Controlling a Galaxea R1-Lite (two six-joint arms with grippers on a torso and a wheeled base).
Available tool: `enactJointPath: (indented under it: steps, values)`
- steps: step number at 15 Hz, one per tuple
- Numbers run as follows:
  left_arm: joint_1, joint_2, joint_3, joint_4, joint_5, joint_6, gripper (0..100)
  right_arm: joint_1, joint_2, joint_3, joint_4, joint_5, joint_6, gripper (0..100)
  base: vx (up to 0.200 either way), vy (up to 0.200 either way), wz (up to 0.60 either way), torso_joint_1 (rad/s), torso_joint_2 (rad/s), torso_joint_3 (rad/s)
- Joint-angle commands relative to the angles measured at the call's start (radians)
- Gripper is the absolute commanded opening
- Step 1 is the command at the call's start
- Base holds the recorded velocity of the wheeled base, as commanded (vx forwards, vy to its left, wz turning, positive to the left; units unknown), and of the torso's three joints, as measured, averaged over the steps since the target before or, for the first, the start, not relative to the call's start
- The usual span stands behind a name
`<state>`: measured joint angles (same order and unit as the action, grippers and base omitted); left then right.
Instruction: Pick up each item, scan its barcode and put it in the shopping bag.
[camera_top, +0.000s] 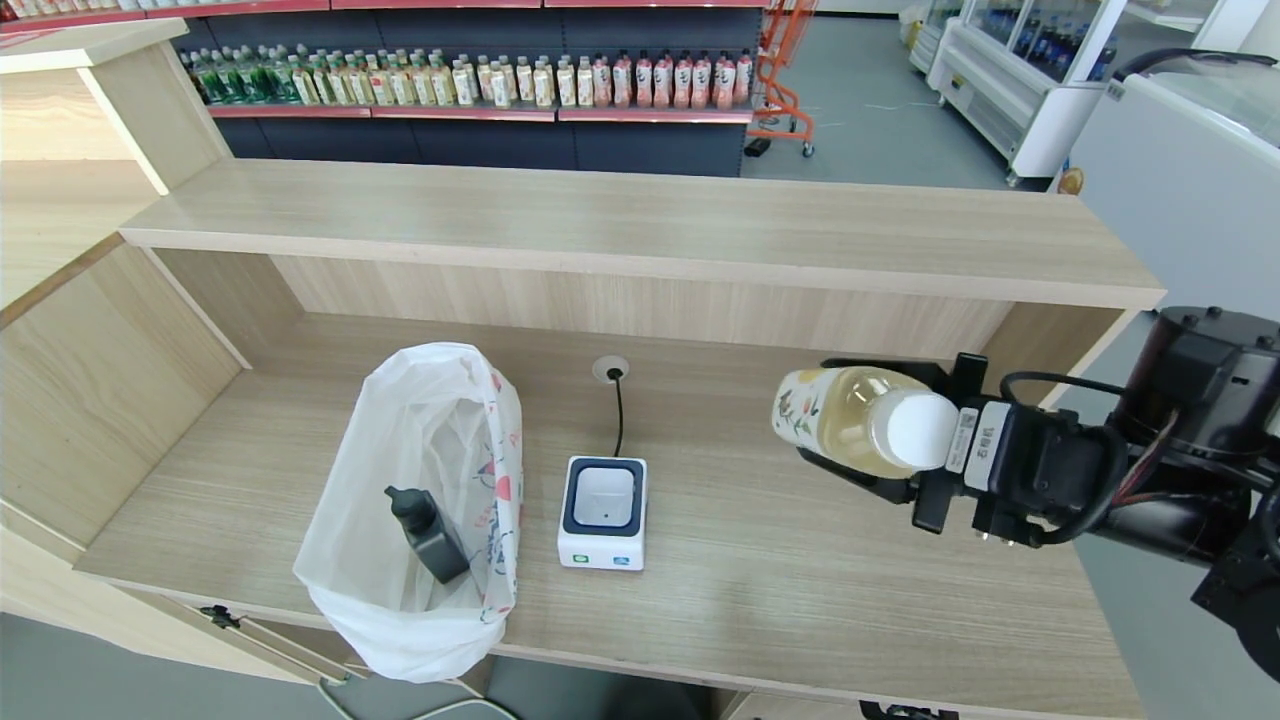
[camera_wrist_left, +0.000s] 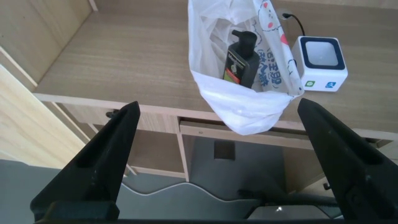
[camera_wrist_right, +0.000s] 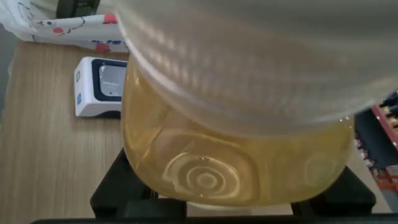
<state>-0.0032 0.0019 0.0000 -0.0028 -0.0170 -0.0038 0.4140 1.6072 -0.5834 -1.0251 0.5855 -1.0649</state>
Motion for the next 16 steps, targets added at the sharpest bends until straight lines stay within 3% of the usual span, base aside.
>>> enactJointPath:
  steps: [1, 3, 6, 16]
  values:
    - [0.000, 0.000, 0.000, 0.000, 0.000, -0.001, 100, 0.009, 0.037, -0.044, -0.003, -0.009, -0.056, 0, 0.000, 0.000, 0.00, 0.000, 0.00, 0.000]
    - [0.000, 0.000, 0.000, 0.000, 0.000, 0.001, 100, 0.028, 0.057, -0.061, -0.003, -0.010, -0.191, 0, 0.000, 0.000, 0.00, 0.000, 0.00, 0.000]
    - [0.000, 0.000, 0.000, 0.000, 0.000, 0.001, 100, 0.040, 0.063, -0.053, -0.003, -0.019, -0.283, 0, 0.000, 0.000, 0.00, 0.000, 0.00, 0.000]
    - [0.000, 0.000, 0.000, 0.000, 0.000, -0.004, 100, 0.071, 0.157, -0.046, -0.090, -0.125, -0.423, 0, 0.000, 0.200, 0.00, 0.004, 0.00, 0.003]
